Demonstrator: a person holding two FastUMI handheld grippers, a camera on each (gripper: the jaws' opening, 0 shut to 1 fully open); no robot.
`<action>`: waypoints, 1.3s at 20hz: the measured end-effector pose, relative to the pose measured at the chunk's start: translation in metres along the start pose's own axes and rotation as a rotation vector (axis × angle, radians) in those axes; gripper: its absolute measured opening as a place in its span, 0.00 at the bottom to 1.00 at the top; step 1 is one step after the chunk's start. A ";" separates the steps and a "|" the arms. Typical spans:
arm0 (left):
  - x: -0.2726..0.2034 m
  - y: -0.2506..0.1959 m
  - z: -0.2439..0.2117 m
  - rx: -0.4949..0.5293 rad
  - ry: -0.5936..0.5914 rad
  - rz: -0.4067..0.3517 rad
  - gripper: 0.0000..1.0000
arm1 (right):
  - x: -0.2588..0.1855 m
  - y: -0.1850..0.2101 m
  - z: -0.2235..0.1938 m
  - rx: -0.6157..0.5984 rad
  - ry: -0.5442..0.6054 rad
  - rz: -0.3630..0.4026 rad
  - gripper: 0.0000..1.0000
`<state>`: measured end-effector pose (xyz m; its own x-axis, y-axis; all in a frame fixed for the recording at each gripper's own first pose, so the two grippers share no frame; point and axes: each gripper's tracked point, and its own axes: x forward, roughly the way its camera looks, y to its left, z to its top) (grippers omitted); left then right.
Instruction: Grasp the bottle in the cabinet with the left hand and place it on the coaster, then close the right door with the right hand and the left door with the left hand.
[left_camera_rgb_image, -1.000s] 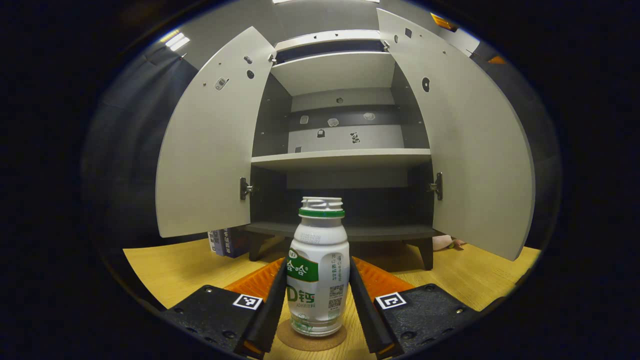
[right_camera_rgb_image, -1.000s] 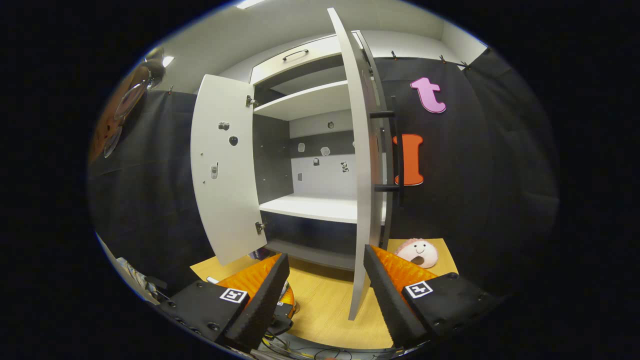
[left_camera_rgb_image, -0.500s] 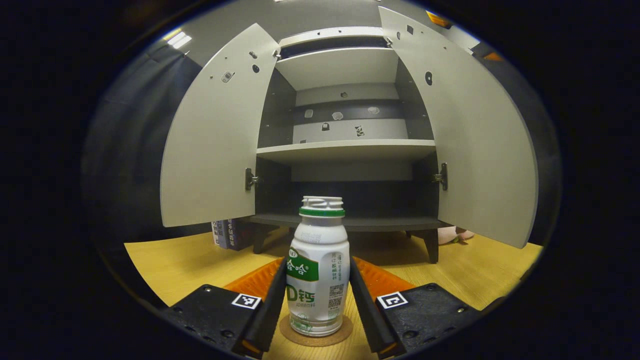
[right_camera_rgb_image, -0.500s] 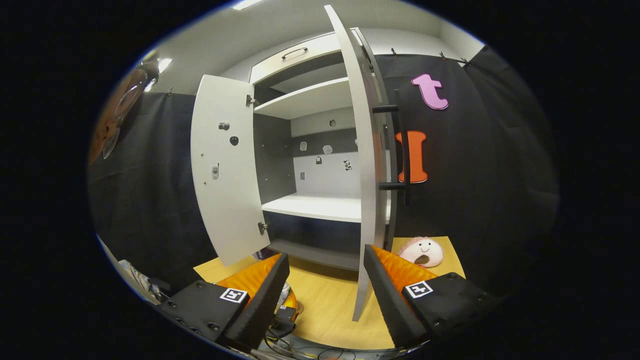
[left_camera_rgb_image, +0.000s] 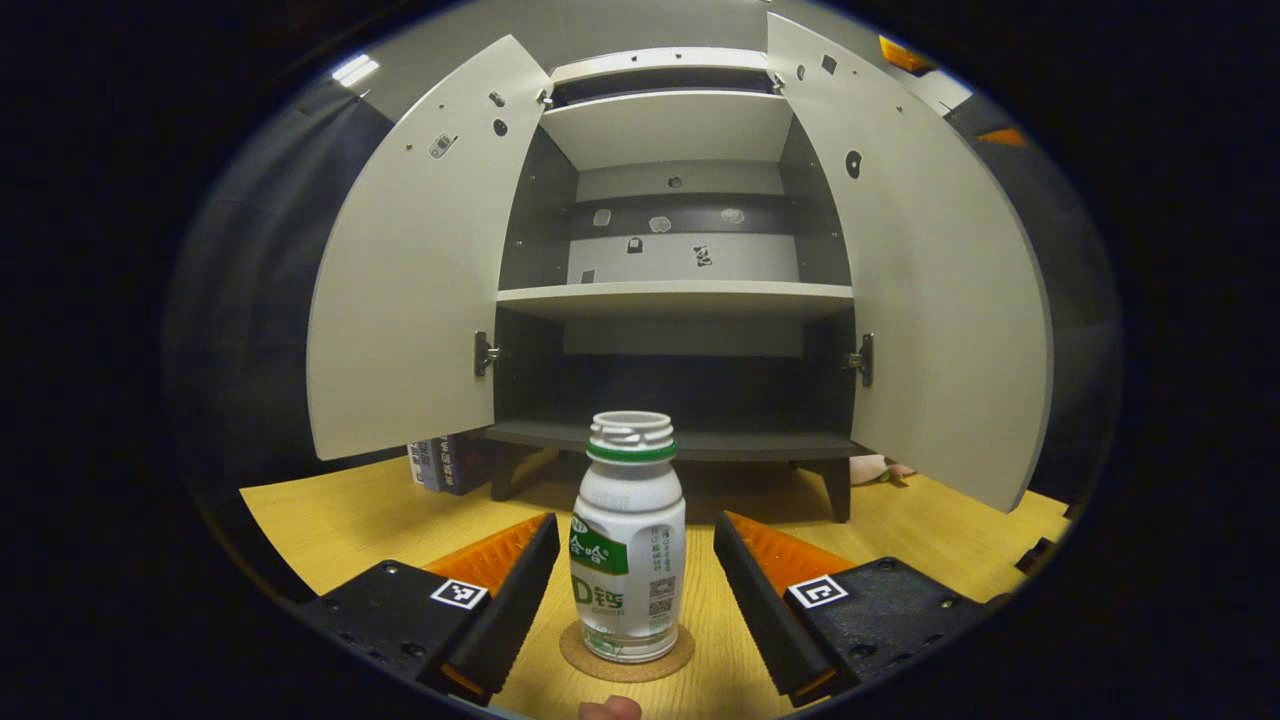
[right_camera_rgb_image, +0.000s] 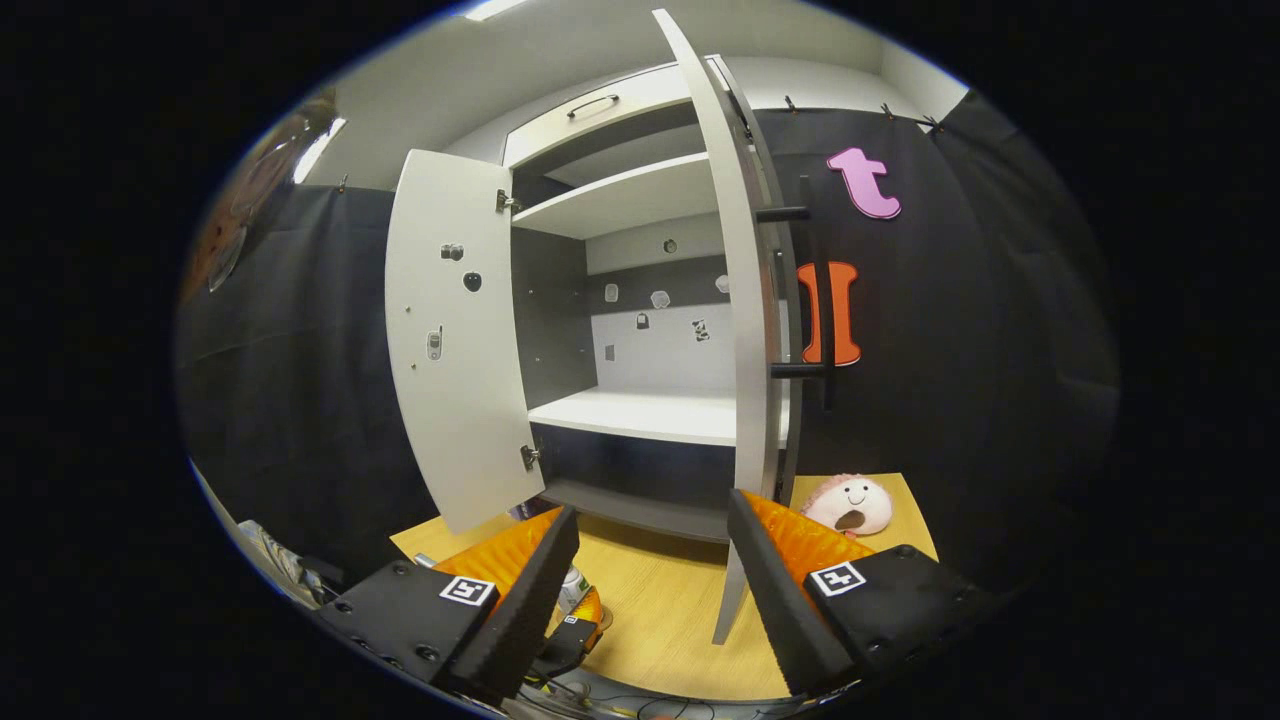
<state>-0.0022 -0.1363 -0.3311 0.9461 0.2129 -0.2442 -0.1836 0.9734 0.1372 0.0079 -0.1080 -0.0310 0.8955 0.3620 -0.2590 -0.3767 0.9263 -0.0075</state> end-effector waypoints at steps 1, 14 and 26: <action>-0.003 -0.001 0.011 -0.023 0.009 -0.015 0.94 | -0.001 -0.001 -0.002 -0.012 0.005 0.000 0.98; 0.025 0.024 0.210 -0.130 -0.136 -0.288 0.95 | -0.008 0.008 0.046 0.076 -0.224 -0.211 0.98; 0.049 0.076 0.250 -0.169 -0.134 -0.291 0.95 | -0.043 -0.151 0.115 0.122 -0.339 -0.679 0.98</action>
<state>0.0966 -0.0733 -0.0924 0.9897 -0.0774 -0.1206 0.0677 0.9942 -0.0831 0.0535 -0.2511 0.0925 0.9523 -0.2960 0.0748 0.2926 0.9548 0.0523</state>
